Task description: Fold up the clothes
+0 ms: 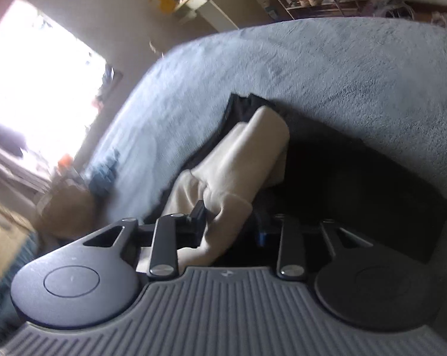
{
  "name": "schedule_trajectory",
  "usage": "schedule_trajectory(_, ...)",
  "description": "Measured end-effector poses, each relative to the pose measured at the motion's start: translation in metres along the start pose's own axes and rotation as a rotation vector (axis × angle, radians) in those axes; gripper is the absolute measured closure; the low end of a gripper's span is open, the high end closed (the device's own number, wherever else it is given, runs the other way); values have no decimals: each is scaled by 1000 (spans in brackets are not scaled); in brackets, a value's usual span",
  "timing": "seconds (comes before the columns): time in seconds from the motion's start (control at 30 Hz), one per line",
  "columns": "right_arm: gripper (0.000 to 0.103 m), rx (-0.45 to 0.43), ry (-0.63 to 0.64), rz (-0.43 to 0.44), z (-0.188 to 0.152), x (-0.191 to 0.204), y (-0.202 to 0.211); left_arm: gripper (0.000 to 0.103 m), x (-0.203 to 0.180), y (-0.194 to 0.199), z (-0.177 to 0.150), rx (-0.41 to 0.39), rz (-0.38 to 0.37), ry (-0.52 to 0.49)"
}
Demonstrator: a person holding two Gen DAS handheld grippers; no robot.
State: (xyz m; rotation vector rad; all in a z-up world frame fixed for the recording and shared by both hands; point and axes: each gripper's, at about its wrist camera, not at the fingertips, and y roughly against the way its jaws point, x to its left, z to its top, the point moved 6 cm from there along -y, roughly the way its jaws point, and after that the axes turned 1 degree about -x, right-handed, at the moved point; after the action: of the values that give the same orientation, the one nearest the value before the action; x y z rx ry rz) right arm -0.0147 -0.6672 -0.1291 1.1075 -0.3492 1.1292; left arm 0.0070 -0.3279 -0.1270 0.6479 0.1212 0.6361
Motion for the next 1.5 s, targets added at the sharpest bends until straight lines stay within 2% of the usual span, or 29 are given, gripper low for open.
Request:
schedule_trajectory(0.1,68,-11,-102,38,4,-6,-4,37,-1,2,-2,-1,-2,-7)
schedule_trajectory(0.17,76,-16,-141,59,6,-5,-7,37,-2,3,-3,-1,-4,-12)
schedule_trajectory(0.2,84,-13,-150,81,6,-4,-9,37,-2,4,-4,-1,-4,-15)
schedule_trajectory(0.33,89,-25,-203,188,9,25,10,37,-8,1,-1,-11,0,-58)
schedule_trajectory(0.53,90,-83,-9,234,20,104,24,40,-27,-40,17,10,81,-208)
schedule_trajectory(0.6,90,-104,67,263,21,133,29,45,-29,-54,21,29,98,-219)
schedule_trajectory(0.63,90,-113,102,279,22,147,31,55,-28,-58,23,33,117,-222)
schedule_trajectory(0.67,90,-112,128,298,23,160,32,70,-27,-62,24,37,141,-224)
schedule_trajectory(0.73,90,-114,164,327,24,183,35,93,-21,-61,26,13,176,-191)
schedule_trajectory(0.87,90,-167,322,321,33,213,45,98,-9,-33,32,-88,141,-122)
schedule_trajectory(0.93,90,-226,393,300,38,210,54,98,-9,-14,31,-143,114,-151)
schedule_trajectory(1.03,89,-280,455,218,42,166,59,98,-16,-5,21,-139,58,-216)
schedule_trajectory(1.07,89,-261,449,154,42,139,48,97,-19,-10,15,-107,34,-232)
schedule_trajectory(1.1,84,-239,441,89,43,111,37,97,-22,-16,8,-68,10,-246)
schedule_trajectory(1.13,79,-175,408,0,39,79,23,93,-24,-22,3,-34,-9,-252)
schedule_trajectory(1.2,78,-46,317,-247,34,9,-2,85,-26,-33,-3,10,-39,-244)
schedule_trajectory(1.23,77,-18,270,-327,34,-17,-5,78,-25,-34,-2,13,-57,-223)
schedule_trajectory(1.33,76,-65,76,-249,49,-52,20,69,-22,-27,5,18,-112,-163)
schedule_trajectory(1.37,75,-99,46,-249,56,-52,33,69,-21,-24,7,15,-125,-152)
schedule_trajectory(1.47,74,-227,165,-245,70,-18,65,69,-16,-14,7,-3,-157,-106)
schedule_trajectory(1.5,74,-219,223,-185,65,2,66,69,-14,-10,7,-11,-167,-83)
